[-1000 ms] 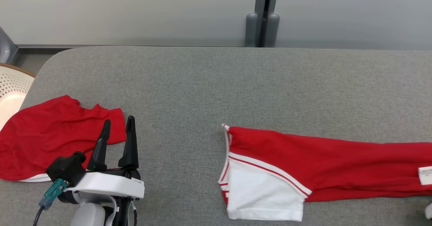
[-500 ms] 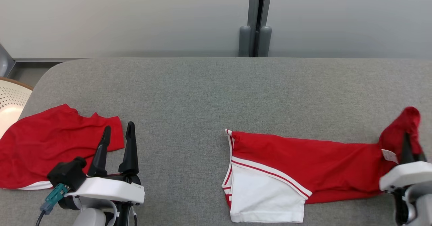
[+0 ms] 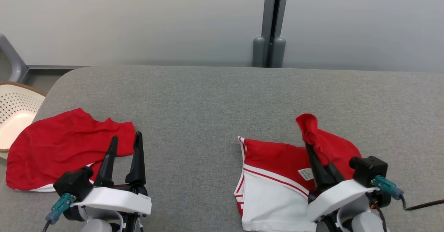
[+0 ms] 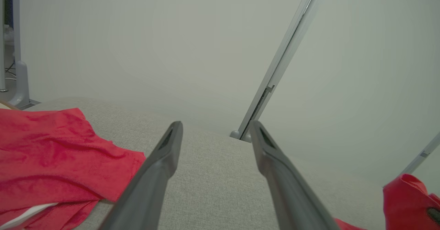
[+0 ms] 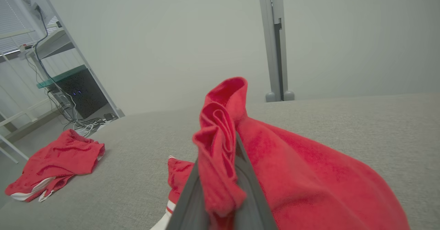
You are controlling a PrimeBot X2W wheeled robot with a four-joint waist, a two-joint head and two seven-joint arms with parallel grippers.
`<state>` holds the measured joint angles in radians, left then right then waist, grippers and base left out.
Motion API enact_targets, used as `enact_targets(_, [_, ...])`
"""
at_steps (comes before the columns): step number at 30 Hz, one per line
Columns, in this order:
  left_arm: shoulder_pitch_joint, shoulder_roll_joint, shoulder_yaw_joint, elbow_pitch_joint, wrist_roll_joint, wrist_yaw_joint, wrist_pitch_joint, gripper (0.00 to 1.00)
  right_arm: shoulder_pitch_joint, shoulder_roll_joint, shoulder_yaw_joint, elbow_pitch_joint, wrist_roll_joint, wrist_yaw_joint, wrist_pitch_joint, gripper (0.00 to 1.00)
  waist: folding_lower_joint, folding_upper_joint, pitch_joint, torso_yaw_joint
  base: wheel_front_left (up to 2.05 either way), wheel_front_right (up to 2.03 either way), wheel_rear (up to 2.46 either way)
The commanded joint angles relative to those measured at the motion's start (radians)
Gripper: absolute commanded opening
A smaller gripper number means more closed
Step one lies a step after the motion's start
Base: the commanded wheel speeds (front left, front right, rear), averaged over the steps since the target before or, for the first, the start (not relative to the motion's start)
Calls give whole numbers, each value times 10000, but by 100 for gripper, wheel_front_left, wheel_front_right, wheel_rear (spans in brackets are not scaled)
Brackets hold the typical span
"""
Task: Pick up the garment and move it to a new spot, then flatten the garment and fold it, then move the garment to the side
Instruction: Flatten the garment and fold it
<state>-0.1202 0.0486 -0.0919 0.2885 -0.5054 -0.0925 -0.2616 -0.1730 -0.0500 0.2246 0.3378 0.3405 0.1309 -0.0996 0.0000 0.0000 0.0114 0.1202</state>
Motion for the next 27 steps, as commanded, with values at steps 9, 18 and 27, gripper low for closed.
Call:
enact_targets(9, [-59, 40, -104, 82, 1, -38, -46, 100, -181, -21, 1919, 1081, 1445, -4, -653, 0, 0, 0, 247, 711, 0, 0, 0])
enact_targets(18, [-156, 40, -211, 187, -61, -44, -46, 100, -732, -10, 2972, 2561, 2434, -2, -1253, 100, 0, 0, 418, 992, 0, 0, 0])
enact_targets(27, [-117, 38, -119, 225, -80, 37, -45, 100, -1256, -49, 5076, 2329, 4125, -4, -1008, 100, 0, 0, 393, 790, 0, 0, 0])
